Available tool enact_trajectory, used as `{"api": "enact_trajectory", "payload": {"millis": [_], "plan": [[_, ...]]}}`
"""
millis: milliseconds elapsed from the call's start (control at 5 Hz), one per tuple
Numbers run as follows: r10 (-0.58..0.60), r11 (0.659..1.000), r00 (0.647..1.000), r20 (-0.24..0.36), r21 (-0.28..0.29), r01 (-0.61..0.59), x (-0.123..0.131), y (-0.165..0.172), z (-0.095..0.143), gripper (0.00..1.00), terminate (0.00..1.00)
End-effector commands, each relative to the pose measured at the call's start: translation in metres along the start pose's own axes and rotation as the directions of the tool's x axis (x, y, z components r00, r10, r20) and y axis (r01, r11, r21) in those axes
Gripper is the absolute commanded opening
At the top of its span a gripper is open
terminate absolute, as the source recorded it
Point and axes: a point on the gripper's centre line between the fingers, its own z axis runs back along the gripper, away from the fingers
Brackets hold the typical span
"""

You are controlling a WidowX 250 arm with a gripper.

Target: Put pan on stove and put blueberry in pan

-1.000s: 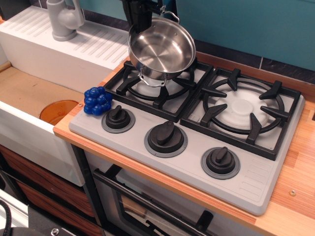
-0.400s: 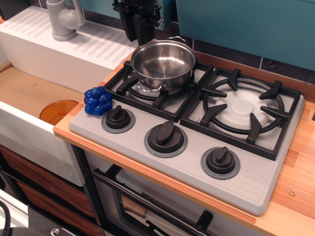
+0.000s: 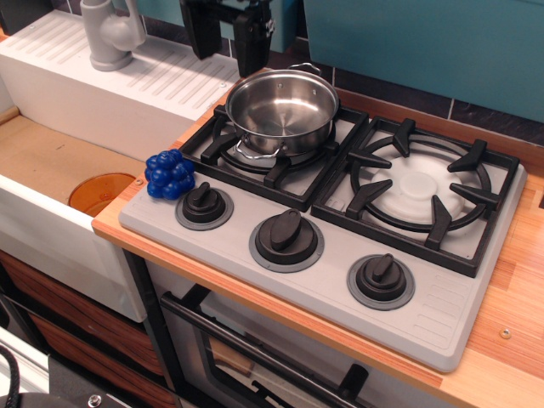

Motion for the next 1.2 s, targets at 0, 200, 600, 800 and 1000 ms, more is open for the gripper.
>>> {"api": "enact_trajectory", "payload": {"millis": [0,200,600,800,1000], "plan": [[-0.009,0.999,0.997,0.081,0.041,0.006,0.009,-0.001,0.03,1.0,0.0],[-0.009,0.999,0.997,0.081,0.041,0.006,0.009,-0.001,0.03,1.0,0.0],[0.043,0.997,0.986,0.163,0.049,-0.051,-0.036,0.002,0.038,1.0,0.0],[0.047,0.996,0.977,0.206,0.066,-0.062,-0.05,0.002,0.029,1.0,0.0],[0.045,0.995,0.969,0.243,0.079,-0.066,-0.06,0.002,0.013,1.0,0.0]]}}
